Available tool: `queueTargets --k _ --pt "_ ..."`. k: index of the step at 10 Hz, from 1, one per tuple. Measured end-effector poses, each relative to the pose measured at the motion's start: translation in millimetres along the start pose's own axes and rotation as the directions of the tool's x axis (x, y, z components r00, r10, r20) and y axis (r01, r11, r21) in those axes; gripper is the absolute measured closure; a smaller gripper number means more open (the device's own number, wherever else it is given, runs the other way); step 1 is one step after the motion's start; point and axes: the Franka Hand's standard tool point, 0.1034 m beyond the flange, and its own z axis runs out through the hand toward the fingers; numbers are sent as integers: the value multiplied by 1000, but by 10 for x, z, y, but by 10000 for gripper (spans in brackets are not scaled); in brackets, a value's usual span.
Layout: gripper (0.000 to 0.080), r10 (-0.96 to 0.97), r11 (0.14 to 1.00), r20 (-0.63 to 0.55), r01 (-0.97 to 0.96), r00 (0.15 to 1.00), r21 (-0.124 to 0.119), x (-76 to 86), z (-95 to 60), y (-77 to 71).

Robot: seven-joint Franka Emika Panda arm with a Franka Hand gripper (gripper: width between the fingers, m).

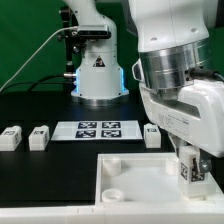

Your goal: Assemble one leg

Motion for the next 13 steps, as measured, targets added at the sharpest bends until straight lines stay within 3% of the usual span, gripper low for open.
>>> queueTargets --k 1,2,5,7,8,9,10,11,12,13 --pt "247 -112 994 -4 112 994 -1 15 -15 6" --pt "169 -307 952 -6 307 952 0 45 -58 19" --pt "153 -723 691 -12 723 691 -3 -41 -68 -13" --pt "151 -829 559 -10 829 559 -6 -29 -63 -8" --pt "151 -891 454 -10 891 454 -13 -14 -62 -4" --pt "273 -928 372 -8 928 372 -16 -6 -61 -1" --pt "273 -923 384 -8 923 384 -14 -8 -59 -1" --pt "411 -923 384 -8 923 384 -14 -6 -59 0" --pt "496 -913 408 -10 913 408 -15 11 -62 1" --pt "496 -846 534 -12 846 534 -12 17 -63 1"
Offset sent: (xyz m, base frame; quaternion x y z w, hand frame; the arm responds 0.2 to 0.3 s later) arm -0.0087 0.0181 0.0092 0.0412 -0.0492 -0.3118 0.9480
